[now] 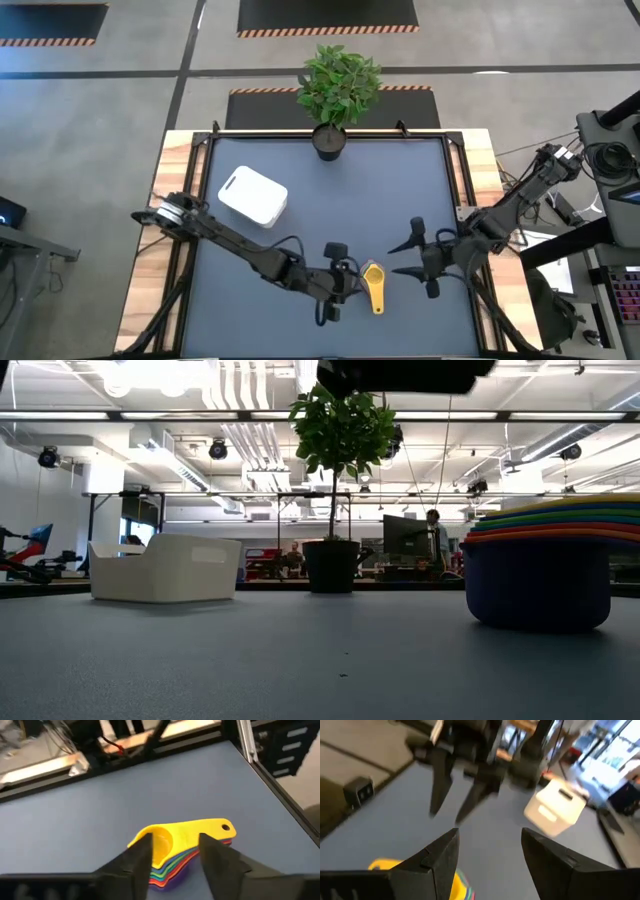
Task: Nest measuring cups in basket
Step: Put the measuring cups into the white bin
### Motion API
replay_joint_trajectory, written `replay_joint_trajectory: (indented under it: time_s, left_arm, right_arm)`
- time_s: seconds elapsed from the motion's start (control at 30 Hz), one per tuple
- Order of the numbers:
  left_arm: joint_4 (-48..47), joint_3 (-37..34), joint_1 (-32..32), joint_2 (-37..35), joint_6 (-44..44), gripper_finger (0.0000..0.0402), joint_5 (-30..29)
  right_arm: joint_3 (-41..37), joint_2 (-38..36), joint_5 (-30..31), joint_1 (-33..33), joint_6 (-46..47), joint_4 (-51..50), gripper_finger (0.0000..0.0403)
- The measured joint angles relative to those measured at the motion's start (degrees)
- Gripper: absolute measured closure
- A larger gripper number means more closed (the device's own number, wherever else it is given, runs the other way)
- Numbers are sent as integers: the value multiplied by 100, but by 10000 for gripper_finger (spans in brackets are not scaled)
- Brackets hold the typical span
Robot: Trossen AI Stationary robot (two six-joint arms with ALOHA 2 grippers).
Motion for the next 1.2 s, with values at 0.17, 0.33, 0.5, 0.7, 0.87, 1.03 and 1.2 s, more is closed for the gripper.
replay_joint_trajectory:
  time_s: [0.17,0.33,0.5,0.7,0.87,1.03,1.2]
  left_arm:
    - [-324,270,119,266,0,175,238]
    - [-441,519,130,537,569,108,254]
    - [-472,629,138,765,1159,91,349]
    - [-486,763,182,915,1556,90,456]
    - [-473,949,266,1061,1652,90,812]
    - [-552,966,386,1140,1716,96,1004]
    - [-566,966,463,1136,1949,109,1124]
  right_arm:
    - [0,-374,2,0,-212,175,199]
    - [0,-525,2,0,-210,166,199]
    - [0,-501,0,0,-208,141,199]
    - [0,-466,0,0,-213,111,199]
    - [-2,-468,2,0,-282,125,199]
    - [-2,-479,13,0,-291,142,199]
    - [-2,-479,51,0,-298,140,200]
